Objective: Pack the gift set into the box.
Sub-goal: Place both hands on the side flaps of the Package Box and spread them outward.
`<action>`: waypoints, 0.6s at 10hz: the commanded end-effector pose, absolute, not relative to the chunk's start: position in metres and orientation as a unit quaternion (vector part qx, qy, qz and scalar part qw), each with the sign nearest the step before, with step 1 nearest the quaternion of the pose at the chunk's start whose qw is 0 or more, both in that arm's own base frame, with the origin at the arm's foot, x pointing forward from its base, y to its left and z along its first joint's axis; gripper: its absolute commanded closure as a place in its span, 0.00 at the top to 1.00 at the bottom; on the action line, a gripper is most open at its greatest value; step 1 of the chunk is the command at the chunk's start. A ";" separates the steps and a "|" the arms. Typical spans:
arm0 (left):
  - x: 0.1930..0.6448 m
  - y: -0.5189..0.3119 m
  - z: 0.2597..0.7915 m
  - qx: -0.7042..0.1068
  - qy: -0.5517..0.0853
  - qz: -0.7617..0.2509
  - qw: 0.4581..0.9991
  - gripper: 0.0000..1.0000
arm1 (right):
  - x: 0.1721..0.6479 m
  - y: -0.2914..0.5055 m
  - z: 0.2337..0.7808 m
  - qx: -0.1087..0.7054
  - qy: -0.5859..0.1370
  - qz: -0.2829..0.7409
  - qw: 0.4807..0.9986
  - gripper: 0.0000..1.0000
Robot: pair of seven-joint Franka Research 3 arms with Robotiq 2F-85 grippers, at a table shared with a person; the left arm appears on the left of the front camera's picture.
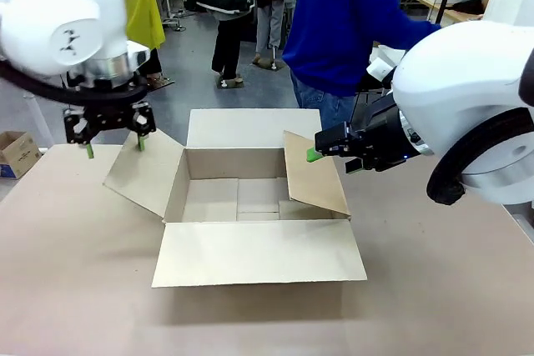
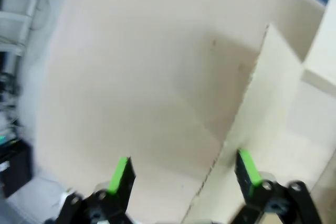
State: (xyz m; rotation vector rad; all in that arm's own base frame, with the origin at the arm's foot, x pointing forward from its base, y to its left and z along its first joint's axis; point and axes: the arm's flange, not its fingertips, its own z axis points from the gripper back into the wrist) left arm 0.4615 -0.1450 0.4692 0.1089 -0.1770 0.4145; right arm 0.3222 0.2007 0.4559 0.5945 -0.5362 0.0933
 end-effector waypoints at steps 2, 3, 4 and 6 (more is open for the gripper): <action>0.447 -0.108 0.420 -0.093 -0.028 0.168 0.981 1.00 | 0.323 0.200 0.457 0.290 -0.265 0.042 0.919 1.00; 0.457 -0.129 0.455 0.019 -0.077 0.207 0.975 1.00 | 0.323 0.200 0.457 0.290 -0.265 0.042 0.919 1.00; 0.457 -0.129 0.455 0.019 -0.077 0.207 0.975 1.00 | 0.323 0.200 0.457 0.290 -0.265 0.042 0.919 1.00; 0.457 -0.129 0.455 0.019 -0.077 0.207 0.975 1.00 | 0.323 0.200 0.457 0.290 -0.265 0.042 0.919 1.00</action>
